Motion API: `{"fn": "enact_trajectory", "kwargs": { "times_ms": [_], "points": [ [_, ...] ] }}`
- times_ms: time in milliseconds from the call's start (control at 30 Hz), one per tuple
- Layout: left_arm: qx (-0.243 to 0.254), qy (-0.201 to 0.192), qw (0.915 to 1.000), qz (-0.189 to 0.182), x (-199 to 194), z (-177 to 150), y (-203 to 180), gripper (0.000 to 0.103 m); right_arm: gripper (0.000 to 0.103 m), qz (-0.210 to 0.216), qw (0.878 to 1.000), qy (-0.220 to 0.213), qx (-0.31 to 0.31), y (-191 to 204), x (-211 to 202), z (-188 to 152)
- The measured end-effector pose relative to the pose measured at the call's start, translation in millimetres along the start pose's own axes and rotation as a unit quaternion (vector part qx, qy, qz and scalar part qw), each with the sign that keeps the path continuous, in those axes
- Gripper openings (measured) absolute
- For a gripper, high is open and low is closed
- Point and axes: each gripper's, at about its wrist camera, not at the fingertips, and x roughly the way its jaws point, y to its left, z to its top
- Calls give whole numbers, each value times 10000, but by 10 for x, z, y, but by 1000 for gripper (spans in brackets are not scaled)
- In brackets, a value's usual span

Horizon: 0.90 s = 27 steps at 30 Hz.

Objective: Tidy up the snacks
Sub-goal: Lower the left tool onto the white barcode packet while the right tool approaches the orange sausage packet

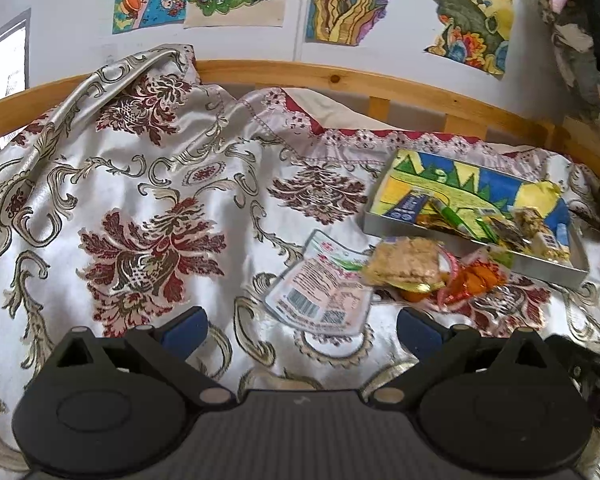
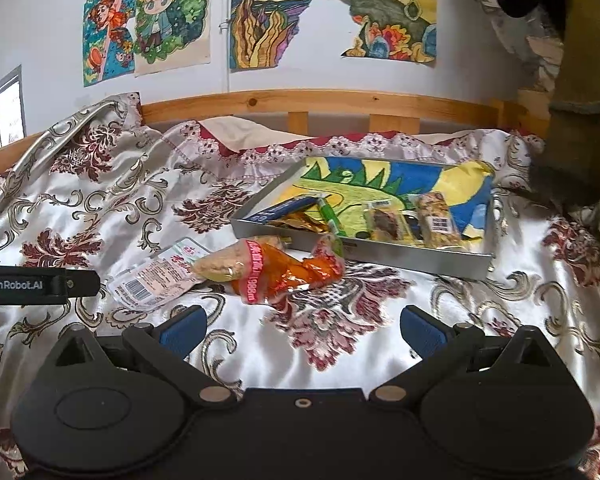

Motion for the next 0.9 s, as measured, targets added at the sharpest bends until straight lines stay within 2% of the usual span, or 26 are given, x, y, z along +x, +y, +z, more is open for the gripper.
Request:
{"fn": "enact_trajectory", "kwargs": {
  "times_ms": [200,300,400,700,900],
  "points": [
    [201,-231,9994,133,324,45,-95,103,102,22,9999,113,-35,67,173,-22],
    [269,-323,9991,41,453,95,-120,103,102,12,9999,166,-42,46,228,-53],
    [291,-230,9989,-287,599,109,-87,103,102,-19,9996,272,-65,2,318,-84],
    [594,93,9960,-666,960,71,-26,103,102,115,9986,499,-135,-33,635,-173],
    [257,413,9944,-936,1170,74,49,103,102,226,9982,515,-222,-5,777,-210]
  ]
}}
